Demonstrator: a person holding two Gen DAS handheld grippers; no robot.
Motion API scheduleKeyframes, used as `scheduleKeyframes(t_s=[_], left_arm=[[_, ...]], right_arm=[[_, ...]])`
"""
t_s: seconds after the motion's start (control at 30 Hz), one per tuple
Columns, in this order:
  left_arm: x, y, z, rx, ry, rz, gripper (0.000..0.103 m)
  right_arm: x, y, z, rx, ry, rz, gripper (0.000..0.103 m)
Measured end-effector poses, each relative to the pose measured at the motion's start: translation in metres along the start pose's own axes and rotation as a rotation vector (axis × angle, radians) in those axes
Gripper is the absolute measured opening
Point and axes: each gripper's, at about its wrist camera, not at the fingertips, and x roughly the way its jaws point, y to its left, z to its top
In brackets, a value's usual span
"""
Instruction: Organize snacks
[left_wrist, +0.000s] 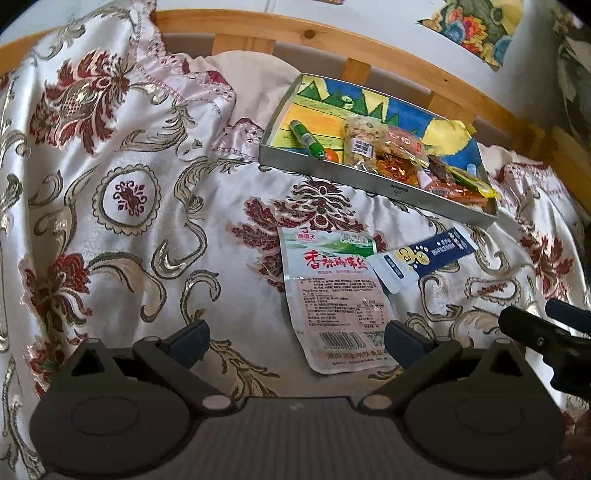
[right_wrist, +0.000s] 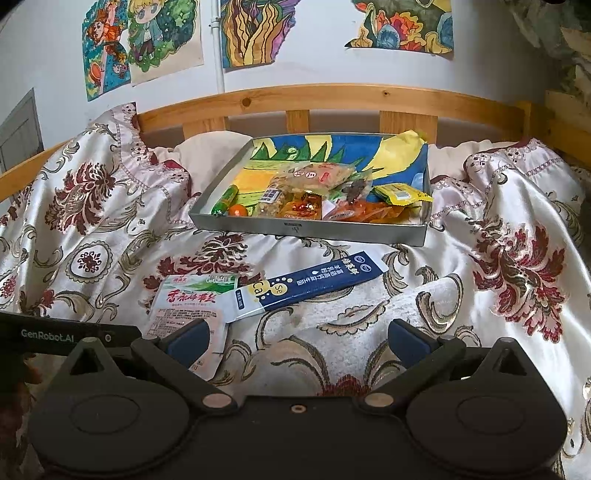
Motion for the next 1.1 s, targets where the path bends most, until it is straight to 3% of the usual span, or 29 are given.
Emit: scheduleKeyframes(t_s=[0.57, 0.77, 0.93, 1.1], left_arm=[[0.025, 0.001, 0.001, -0.023, 0.013, -0.046, 0.102], [0.035, -0.008, 0.003, 0.017, 0.011, -0.053, 0.102], [0.044, -0.016, 0.004, 0.094, 0.027, -0.079, 0.102], [0.049, -0.01, 0.007, 0.08, 0.029, -0.099, 0.102]], right_arm=[[0.026, 0.008, 0.018, -0.016, 0.018, -0.025, 0.102], [0.043, 0.006, 0.028, 0.009, 0.052, -0.025, 0.102], [0.07, 0.0, 0.045, 0.062, 0.123, 0.003, 0.102], [0.108, -0.003, 0.059, 0.15, 0.226, -0.007, 0.102]])
